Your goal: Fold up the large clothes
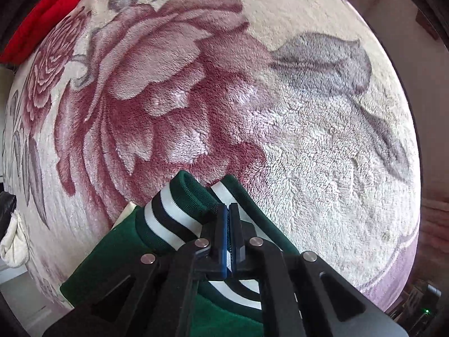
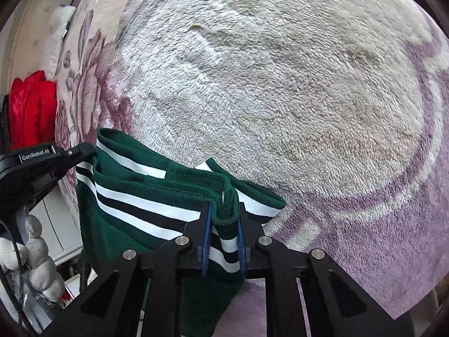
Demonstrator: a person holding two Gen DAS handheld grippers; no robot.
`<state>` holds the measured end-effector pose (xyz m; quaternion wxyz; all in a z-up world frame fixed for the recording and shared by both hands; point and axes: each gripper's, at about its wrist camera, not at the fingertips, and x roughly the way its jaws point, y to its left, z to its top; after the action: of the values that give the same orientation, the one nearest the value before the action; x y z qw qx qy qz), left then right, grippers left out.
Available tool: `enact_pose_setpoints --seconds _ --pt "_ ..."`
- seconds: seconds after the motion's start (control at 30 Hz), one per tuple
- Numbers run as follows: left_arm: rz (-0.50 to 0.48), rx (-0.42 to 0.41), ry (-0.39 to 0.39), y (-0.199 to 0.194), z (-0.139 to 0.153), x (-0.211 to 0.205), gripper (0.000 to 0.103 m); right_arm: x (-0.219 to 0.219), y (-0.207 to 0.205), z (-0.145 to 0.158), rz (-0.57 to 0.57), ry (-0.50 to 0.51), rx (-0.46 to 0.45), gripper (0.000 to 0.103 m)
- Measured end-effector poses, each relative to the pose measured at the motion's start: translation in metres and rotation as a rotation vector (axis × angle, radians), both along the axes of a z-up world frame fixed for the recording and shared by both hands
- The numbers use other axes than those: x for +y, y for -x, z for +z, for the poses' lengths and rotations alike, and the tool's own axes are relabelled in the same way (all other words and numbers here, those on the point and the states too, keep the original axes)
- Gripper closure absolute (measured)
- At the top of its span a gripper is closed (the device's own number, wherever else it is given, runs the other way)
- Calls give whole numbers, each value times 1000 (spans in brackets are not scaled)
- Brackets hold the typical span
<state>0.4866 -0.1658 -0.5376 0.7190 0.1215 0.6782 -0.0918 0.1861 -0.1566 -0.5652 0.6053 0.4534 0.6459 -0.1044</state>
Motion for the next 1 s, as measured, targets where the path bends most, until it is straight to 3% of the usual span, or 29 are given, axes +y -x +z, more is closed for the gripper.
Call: enact_pose_setpoints --seconds 0.1,0.17,0.2,0.27,0.3,0.33,0.43,0.53,0.63,0.7,0.77,0.9,1.0 --pt "34 -71 57 11 33 25 97 -4 -3 11 70 -61 -3 79" --pt "94 -113 103 21 54 55 97 -10 -3 26 136 -45 -31 60" --pt "127 -120 119 24 63 72 90 -13 -4 34 172 -31 -49 53" --pt "214 -130 167 37 72 112 52 -17 -12 49 244 -16 -89 27" --pt "264 -135 185 46 74 132 17 -18 -17 55 277 -18 -110 24" --pt "319 -143 211 58 76 158 10 -17 -25 60 320 -26 -136 21" --pt "492 -139 249 97 64 222 10 -3 -58 61 464 -29 -187 8" --pt "636 -130 304 144 39 273 10 26 -98 49 663 -24 -231 6" --pt "716 -116 210 189 10 301 10 65 -130 27 878 -42 -255 6" --pt "743 -75 206 212 -9 311 10 89 -149 15 980 -23 -238 6" --pt "770 -64 214 229 -19 317 10 104 -166 16 989 -65 -274 6" --pt "771 -79 210 238 -26 315 10 118 -188 46 892 -101 -388 6" --pt "761 -101 191 233 -26 310 10 130 -206 45 844 -65 -381 6"
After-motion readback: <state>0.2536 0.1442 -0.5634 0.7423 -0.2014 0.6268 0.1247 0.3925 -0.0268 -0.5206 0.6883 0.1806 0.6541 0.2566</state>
